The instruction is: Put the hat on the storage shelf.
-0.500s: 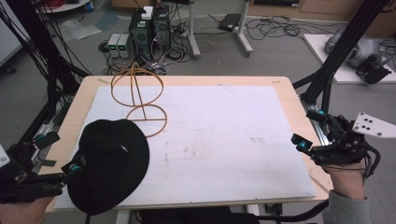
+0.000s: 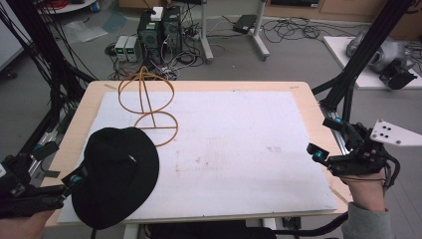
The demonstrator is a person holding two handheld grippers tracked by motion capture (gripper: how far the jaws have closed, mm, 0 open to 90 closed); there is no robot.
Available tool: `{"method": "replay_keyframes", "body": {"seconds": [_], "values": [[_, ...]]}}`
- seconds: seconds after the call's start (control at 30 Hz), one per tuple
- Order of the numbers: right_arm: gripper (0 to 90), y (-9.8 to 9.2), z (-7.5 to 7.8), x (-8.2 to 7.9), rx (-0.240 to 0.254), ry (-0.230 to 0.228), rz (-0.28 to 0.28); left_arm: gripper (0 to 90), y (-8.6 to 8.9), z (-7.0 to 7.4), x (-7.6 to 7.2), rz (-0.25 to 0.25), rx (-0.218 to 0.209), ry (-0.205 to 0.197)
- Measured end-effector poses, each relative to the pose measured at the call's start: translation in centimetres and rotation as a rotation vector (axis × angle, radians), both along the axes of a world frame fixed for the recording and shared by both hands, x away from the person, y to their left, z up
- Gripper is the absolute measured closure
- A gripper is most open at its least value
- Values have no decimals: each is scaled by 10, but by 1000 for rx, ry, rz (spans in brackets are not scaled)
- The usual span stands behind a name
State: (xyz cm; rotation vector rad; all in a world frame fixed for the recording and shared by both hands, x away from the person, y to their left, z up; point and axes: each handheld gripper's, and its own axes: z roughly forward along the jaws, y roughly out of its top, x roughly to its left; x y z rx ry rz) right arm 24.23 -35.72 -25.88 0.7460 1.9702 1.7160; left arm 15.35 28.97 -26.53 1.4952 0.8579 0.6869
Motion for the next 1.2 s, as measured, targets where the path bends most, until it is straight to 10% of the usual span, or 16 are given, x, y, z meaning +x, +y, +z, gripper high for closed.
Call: {"method": "replay_keyframes", "body": {"seconds": [0.47,1.2], "values": [[31,-8,-2,-2,10,10,-23,18,3,0,6,0,1,14],[31,-11,-4,-1,18,28,-14,17,23,14,53,6,4,56]]}}
